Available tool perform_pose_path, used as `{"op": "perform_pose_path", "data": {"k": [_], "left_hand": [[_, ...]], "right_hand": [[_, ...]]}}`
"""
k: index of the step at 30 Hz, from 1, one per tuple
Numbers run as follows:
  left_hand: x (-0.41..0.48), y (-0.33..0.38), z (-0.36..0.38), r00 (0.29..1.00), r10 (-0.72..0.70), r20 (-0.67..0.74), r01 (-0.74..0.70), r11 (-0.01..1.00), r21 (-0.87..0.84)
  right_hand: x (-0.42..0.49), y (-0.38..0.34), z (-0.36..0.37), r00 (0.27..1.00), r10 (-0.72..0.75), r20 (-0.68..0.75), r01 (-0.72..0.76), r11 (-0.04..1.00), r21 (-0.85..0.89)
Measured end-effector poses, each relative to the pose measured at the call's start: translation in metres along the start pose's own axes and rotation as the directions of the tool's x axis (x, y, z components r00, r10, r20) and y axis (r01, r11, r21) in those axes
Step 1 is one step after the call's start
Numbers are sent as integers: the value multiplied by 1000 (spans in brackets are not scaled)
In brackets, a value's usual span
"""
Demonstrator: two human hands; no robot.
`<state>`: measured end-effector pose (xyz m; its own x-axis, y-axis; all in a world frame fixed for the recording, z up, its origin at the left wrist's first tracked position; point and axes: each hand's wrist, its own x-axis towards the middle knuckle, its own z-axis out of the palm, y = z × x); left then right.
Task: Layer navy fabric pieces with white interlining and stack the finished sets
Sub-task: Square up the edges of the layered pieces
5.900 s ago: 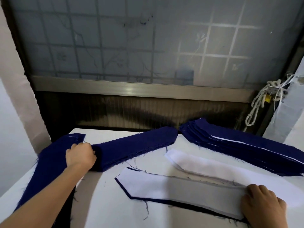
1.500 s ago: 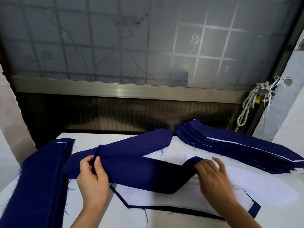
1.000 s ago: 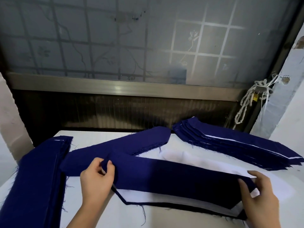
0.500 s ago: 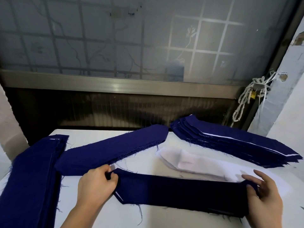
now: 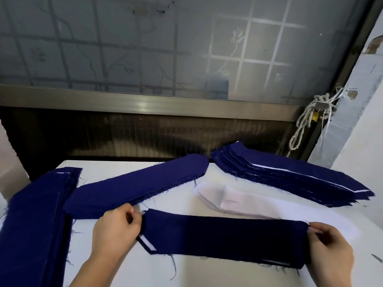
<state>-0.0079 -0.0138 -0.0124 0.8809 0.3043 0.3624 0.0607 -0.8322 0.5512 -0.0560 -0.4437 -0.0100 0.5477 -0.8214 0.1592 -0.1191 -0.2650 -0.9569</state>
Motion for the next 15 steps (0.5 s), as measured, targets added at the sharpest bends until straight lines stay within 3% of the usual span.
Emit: {"op": "perform_pose_path", "data": {"k": [9,15], "left_hand": [[-2,2,3,992,103,68,-111,987,116],[-4,3,4,994,79,69,-86,991,106]], "right_hand": [[-9,-14,-3,997,-17,71,21,998,-65],[-8,-10,0,997,-6,79,13,996,-87]]}}
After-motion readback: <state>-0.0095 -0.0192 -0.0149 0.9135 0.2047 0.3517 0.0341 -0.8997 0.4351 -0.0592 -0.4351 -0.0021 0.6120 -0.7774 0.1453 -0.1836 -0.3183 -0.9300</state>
